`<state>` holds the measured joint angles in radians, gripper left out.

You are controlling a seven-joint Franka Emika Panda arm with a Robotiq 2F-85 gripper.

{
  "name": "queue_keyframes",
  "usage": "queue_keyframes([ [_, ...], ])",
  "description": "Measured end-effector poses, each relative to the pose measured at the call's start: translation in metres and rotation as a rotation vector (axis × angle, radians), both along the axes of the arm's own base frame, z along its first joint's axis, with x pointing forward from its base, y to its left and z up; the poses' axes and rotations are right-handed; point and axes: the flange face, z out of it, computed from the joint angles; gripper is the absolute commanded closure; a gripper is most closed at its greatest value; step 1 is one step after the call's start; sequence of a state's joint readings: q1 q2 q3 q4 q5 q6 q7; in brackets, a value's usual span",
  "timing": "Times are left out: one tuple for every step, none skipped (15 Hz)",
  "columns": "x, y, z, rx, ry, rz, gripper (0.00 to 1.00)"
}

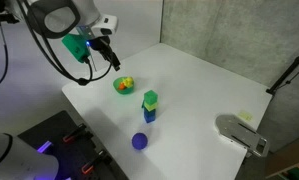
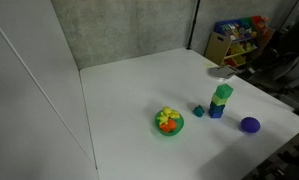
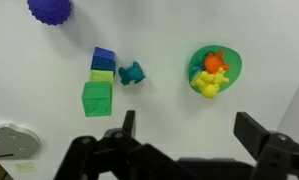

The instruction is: Remove the yellow duck from the green bowl and put it on the table

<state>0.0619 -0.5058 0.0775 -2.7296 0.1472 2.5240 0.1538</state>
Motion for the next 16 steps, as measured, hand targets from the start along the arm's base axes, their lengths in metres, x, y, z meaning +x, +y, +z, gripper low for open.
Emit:
queue_keyframes([
  [0.0,0.0,0.0,0.0,0.0,0.0,0.0],
  [0.0,0.0,0.0,0.0,0.0,0.0,0.0],
  [0.0,0.0,0.0,0.0,0.0,0.0,0.0],
  [0.0,0.0,0.0,0.0,0.0,0.0,0.0],
  [0.0,0.0,0.0,0.0,0.0,0.0,0.0],
  [0.0,0.0,-0.001,0.0,0.001,0.0,0.0],
  [0.001,0.0,-0.001,0.0,0.004,0.0,0.0],
  [0.002,0.0,-0.002,0.0,0.006,0.0,0.0],
  [0.003,0.001,-0.002,0.0,0.008,0.001,0.0],
  [0.005,0.002,-0.003,0.001,0.011,0.003,0.0],
  [0.008,0.003,-0.004,0.002,0.015,0.005,0.0],
  [0.012,0.005,-0.004,0.005,0.019,0.008,0.0],
  [0.017,0.008,-0.005,0.009,0.024,0.011,0.0],
  [0.022,0.01,-0.006,0.015,0.029,0.013,0.0],
  [0.028,0.014,-0.007,0.024,0.036,0.015,0.0],
  [0.035,0.018,-0.009,0.032,0.043,0.017,0.0],
])
